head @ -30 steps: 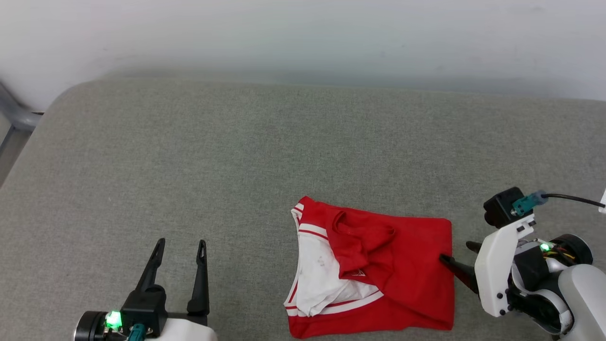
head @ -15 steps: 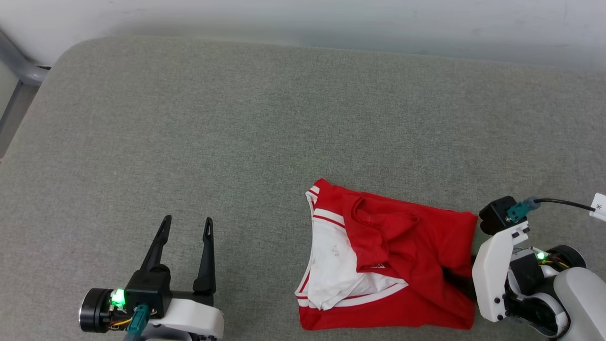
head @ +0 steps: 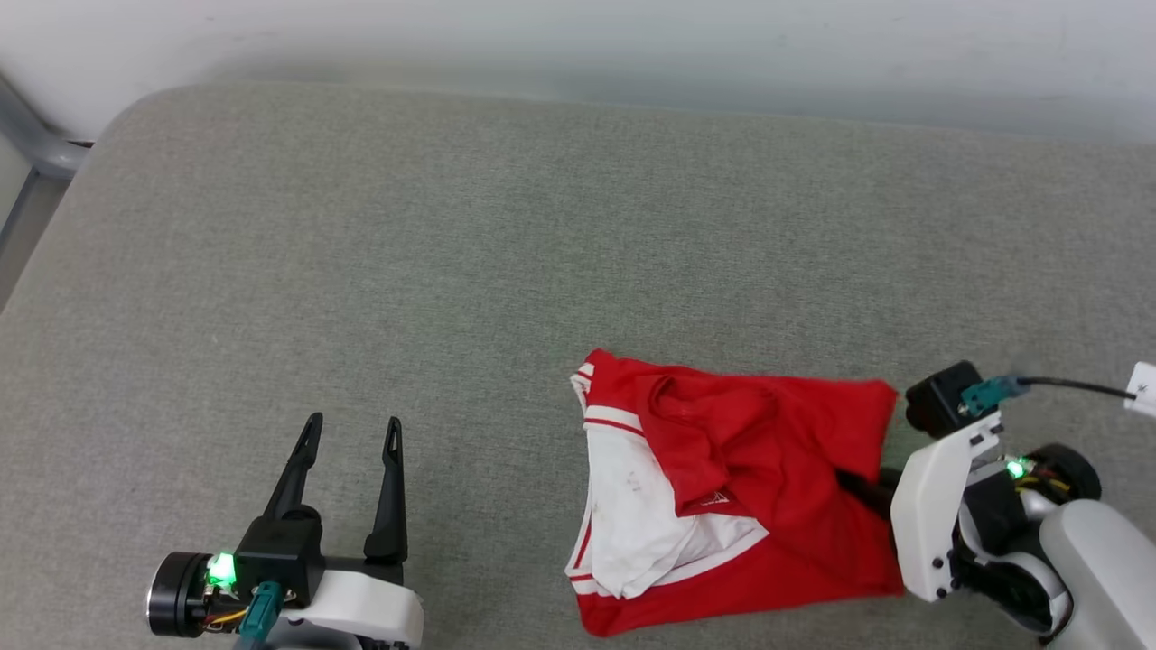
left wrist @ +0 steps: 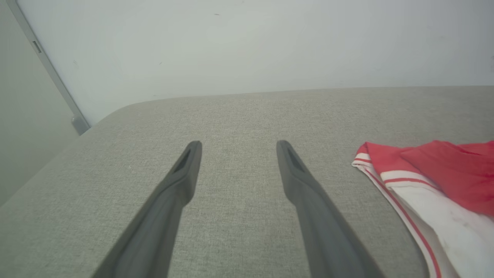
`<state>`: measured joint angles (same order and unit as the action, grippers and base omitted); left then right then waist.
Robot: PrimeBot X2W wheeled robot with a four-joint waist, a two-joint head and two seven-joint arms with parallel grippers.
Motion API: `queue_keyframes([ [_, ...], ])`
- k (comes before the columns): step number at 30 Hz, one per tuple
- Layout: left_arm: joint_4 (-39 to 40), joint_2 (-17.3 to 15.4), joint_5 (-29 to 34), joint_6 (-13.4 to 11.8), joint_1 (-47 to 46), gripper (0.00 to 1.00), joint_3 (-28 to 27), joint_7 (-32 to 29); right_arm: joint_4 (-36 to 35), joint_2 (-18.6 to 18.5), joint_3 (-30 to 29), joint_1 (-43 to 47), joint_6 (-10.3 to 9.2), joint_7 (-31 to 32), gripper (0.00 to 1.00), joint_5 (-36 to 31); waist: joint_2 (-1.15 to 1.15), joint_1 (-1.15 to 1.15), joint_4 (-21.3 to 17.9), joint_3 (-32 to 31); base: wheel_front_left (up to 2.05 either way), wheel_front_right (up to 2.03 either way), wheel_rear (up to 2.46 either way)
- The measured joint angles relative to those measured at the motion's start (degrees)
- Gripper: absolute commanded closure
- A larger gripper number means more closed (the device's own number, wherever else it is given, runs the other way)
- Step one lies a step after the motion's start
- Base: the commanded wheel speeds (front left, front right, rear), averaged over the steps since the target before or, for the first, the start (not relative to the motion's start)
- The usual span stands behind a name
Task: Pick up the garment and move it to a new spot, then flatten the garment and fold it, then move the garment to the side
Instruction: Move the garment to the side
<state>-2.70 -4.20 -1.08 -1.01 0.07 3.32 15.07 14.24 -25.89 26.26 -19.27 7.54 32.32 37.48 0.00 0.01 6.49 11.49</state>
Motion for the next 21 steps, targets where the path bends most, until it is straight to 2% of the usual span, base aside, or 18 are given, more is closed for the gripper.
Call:
queue_keyframes([
  [9, 0.6, 0.1, 0.0, -0.5, 1.1, 0.0, -0.5, 0.0, -3.9, -3.8, 0.3, -3.1, 0.0, -3.0, 1.0, -2.7, 0.0, 0.0, -3.7, -0.4, 0.0, 0.0, 0.0],
  [21, 1.8, -0.7, 0.5, -0.3, -0.4, 0.0, -1.6, 0.0, -6.4, -10.6, -3.0, -7.2, 0.0, -4.1, 1.0, -7.3, 0.0, 0.0, -12.3, 1.6, 0.0, 0.0, 0.0],
])
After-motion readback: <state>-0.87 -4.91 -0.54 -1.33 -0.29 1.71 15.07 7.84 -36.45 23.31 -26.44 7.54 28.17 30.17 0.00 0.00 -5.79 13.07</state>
